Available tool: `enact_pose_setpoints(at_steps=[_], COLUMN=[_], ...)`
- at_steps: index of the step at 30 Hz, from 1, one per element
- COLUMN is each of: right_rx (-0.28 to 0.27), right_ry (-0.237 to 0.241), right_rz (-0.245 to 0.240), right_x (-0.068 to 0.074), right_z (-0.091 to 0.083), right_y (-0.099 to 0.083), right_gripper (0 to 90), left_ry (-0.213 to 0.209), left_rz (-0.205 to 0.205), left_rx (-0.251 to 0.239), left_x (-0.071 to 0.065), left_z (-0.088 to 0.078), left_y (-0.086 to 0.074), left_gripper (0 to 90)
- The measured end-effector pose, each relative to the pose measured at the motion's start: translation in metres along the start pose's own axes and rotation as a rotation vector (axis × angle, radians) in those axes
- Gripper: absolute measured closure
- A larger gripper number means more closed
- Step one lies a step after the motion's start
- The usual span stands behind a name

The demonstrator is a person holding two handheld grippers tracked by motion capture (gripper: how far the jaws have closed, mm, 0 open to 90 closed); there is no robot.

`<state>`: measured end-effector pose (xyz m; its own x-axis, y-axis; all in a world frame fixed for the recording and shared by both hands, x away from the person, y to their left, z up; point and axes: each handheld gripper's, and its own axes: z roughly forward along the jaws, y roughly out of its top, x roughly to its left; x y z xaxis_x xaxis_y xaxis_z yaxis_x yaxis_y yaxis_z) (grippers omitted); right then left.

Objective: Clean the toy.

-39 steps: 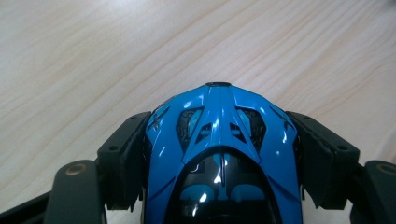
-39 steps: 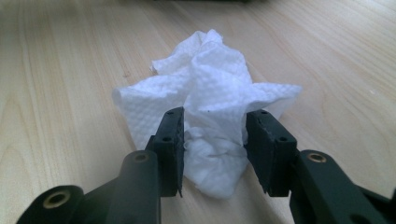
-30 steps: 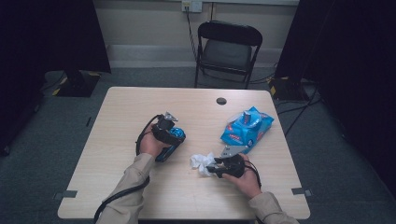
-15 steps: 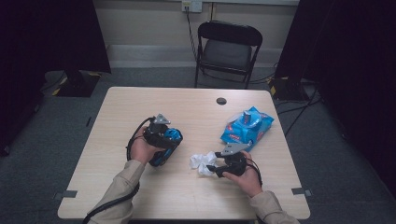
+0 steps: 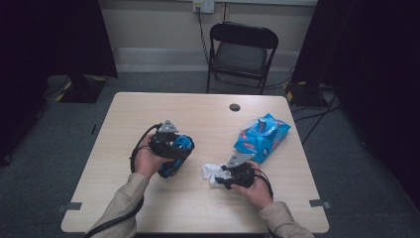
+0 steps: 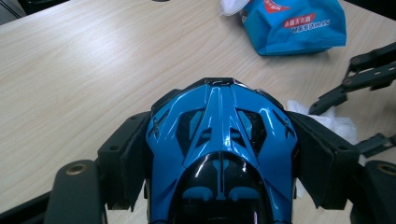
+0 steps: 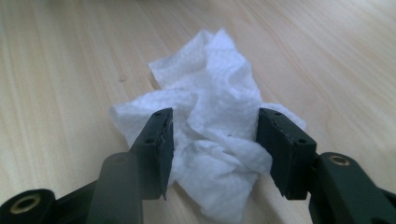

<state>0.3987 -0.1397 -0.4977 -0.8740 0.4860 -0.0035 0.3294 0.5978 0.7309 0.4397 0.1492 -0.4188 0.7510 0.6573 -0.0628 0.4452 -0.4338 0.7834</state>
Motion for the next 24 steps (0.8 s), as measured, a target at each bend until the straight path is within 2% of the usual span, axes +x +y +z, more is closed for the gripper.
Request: enact_pose_setpoints(at_steps=[5, 9, 12, 13, 16, 21, 24], right_rx=[0.005, 0.036, 0.046, 0.044, -0.027, -0.121, -0.145], right_ry=[-0.044, -0.075, -0.057, -0.054, -0.039, -0.046, -0.048], right_rz=[0.026, 0.046, 0.088, 0.088, 0.135, 0.164, 0.168], right_x=[-0.003, -0.005, -0.009, -0.010, -0.016, -0.029, -0.036], right_z=[0.000, 0.001, 0.000, -0.002, -0.015, -0.038, -0.046], right_y=[0.001, 0.005, 0.009, 0.012, 0.028, 0.067, 0.088], right_gripper=[66.9, 79.9, 82.9, 82.9, 83.1, 83.1, 83.1], left_ry=[-0.010, -0.025, -0.033, -0.044, -0.063, -0.092, -0.118], left_rz=[-0.002, -0.005, 0.007, 0.016, 0.024, 0.044, 0.045], left_rx=[-0.009, -0.010, -0.015, -0.021, -0.033, -0.045, -0.045], left_x=[-0.002, -0.005, -0.008, -0.011, -0.017, -0.027, -0.033], left_z=[-0.004, -0.005, -0.006, -0.007, -0.009, -0.008, -0.005], left_y=[-0.003, -0.005, -0.005, -0.005, -0.004, -0.001, 0.002], left_gripper=[26.3, 26.4, 26.3, 26.3, 26.3, 26.3, 26.3])
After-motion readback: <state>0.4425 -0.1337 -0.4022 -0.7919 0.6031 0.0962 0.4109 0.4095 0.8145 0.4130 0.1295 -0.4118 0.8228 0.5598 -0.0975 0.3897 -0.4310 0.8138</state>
